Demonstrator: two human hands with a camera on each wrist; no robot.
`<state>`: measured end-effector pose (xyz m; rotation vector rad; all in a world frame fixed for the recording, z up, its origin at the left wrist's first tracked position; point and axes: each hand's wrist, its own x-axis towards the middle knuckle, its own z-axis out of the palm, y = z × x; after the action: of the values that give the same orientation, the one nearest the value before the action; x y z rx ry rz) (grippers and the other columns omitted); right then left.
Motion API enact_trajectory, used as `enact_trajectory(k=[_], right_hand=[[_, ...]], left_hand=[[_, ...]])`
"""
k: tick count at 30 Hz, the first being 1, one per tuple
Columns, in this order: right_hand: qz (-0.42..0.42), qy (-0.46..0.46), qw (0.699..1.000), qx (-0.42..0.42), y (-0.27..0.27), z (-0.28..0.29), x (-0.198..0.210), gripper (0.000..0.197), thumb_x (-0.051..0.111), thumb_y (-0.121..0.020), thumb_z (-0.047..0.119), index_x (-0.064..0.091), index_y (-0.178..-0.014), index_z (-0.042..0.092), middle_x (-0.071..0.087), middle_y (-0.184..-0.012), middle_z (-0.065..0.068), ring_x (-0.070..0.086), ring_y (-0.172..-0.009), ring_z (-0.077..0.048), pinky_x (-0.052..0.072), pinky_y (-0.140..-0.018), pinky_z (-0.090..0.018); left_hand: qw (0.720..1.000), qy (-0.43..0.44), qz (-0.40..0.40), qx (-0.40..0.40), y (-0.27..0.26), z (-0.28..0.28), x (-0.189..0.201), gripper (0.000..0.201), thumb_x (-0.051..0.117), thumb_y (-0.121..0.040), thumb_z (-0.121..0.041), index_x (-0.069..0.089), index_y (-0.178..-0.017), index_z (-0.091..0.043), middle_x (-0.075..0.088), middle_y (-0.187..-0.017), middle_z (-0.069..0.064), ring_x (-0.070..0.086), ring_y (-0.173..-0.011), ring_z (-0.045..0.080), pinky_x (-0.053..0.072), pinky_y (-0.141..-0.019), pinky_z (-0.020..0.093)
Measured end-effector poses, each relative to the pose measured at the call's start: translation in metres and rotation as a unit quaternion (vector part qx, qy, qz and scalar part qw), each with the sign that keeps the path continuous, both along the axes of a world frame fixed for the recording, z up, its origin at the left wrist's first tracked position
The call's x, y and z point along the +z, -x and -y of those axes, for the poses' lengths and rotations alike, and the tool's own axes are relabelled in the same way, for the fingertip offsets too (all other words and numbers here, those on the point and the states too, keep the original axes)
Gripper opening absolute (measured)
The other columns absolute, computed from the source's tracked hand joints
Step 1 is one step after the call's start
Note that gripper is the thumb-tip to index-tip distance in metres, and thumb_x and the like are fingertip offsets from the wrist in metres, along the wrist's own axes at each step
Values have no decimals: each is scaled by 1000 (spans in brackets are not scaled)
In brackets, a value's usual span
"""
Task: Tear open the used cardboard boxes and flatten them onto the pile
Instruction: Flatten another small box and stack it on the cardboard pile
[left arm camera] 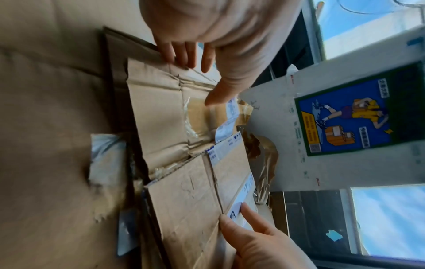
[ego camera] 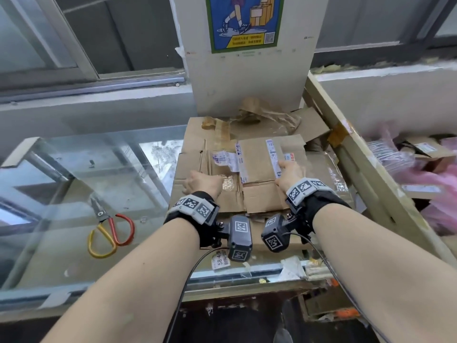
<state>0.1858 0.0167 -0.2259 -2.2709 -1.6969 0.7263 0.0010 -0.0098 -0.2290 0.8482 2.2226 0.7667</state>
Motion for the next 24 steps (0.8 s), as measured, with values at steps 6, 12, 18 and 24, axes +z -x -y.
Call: enact_trajectory(k=[6, 12, 18, 24], right_hand=[[138, 28, 990, 31, 2, 3, 3, 47, 51, -91, 11, 46, -135, 27, 52, -128, -15, 43, -119, -35, 38, -102, -44], [186, -50, 981, 0, 5, 28, 9, 37, 57, -91, 21, 51, -127, 27, 35, -129, -15, 37, -117, -34, 39, -91, -42], [184, -161, 958, 152, 0, 51, 2, 43, 38, -95, 1, 56, -129, 21, 43, -130, -7, 36, -117, -27, 38, -82, -33], [158, -128, 950, 237, -19, 64, 9, 47, 48, -95, 21, 39, -140, 22, 38, -141, -2, 35, -126, -24, 38, -99, -38]], left_hand=[[993, 79, -49, 72, 23, 21, -6, 62, 63, -71, -24, 41, -126, -6, 36, -133, 17, 39, -122, 34, 38, -104, 45], [985, 143, 14, 97, 51, 45, -17, 87, 70, -60, -40, 33, -127, 1, 40, -119, 16, 42, -118, 36, 38, -103, 45], [972, 111, 138, 154, 61, 67, -24, 110, 76, -51, -55, 34, -140, -5, 42, -139, 15, 46, -124, 33, 38, -105, 40], [963, 61, 210, 159, 35, 88, -46, 85, 63, -69, -53, 43, -139, -10, 46, -139, 18, 51, -122, 38, 43, -100, 50]])
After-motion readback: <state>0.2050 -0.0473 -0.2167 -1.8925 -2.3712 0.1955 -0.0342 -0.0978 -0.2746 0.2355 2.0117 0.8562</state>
